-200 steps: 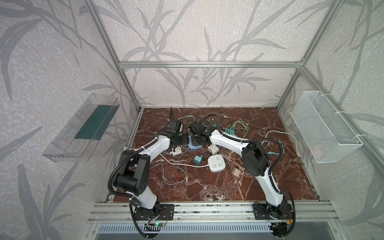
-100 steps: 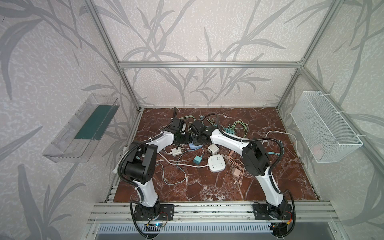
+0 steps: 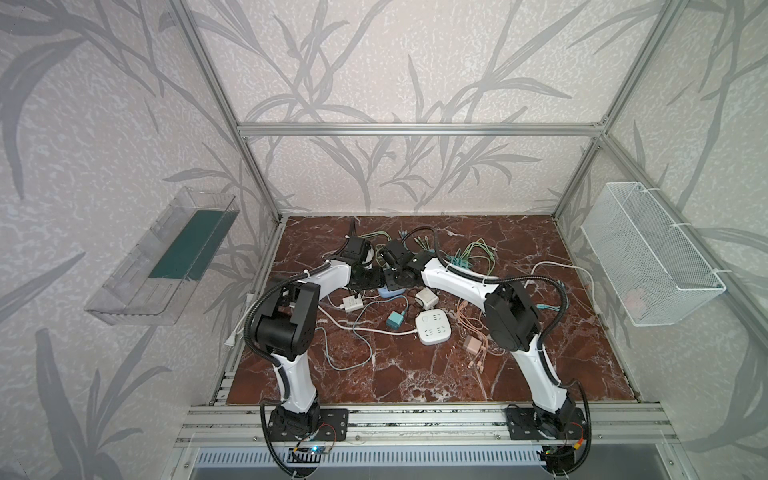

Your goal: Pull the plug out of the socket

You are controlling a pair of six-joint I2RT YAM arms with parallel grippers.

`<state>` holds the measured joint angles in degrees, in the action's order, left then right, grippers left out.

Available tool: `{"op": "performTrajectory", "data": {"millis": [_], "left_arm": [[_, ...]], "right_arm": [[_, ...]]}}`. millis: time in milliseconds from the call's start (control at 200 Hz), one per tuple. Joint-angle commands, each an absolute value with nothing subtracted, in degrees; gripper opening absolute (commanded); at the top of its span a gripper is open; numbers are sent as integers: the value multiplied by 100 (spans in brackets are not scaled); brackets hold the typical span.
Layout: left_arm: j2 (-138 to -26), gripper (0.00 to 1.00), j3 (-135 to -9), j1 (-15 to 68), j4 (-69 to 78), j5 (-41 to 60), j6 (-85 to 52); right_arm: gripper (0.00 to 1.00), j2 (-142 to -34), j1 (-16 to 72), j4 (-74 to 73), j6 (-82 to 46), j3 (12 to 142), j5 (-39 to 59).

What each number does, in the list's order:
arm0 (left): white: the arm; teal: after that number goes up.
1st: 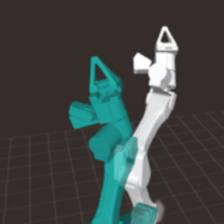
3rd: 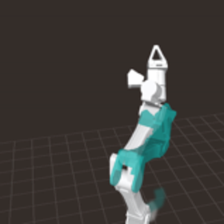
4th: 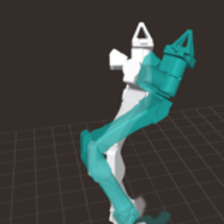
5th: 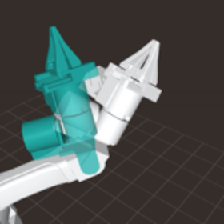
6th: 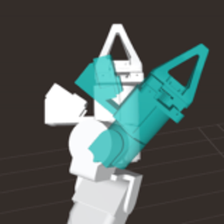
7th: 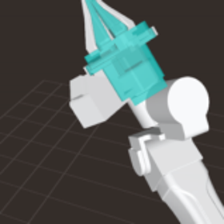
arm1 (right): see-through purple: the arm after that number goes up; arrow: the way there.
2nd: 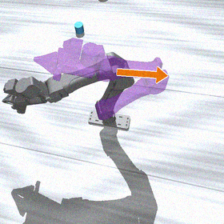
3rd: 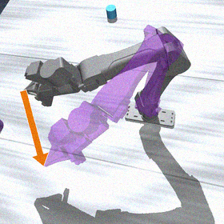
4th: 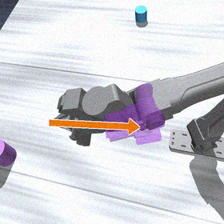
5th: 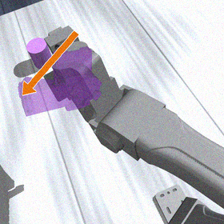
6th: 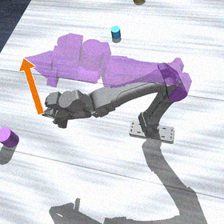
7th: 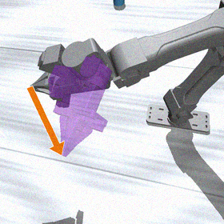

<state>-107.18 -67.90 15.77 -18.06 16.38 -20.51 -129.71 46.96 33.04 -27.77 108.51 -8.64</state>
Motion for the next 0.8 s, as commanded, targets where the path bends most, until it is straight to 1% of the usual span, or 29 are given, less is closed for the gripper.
{"op": "performTrajectory", "data": {"millis": [0,265,520,795], "left_arm": [[-10921,57,-6874,1621,-2249,1482,-1994],[-11010,56,-6899,1696,-2434,1277,-2108],[-11142,55,-7005,1767,-2633,1078,-2131],[-11189,55,-7014,1784,-2799,893,-2096]], "right_arm": [[26,-12796,4681,3034,-2761,10818,-773],[23,-12920,4768,3303,-2771,11011,-987],[23,-13126,4870,3647,-2664,11518,-1137],[22,-13008,4867,3608,-2567,11502,-1235]]}}
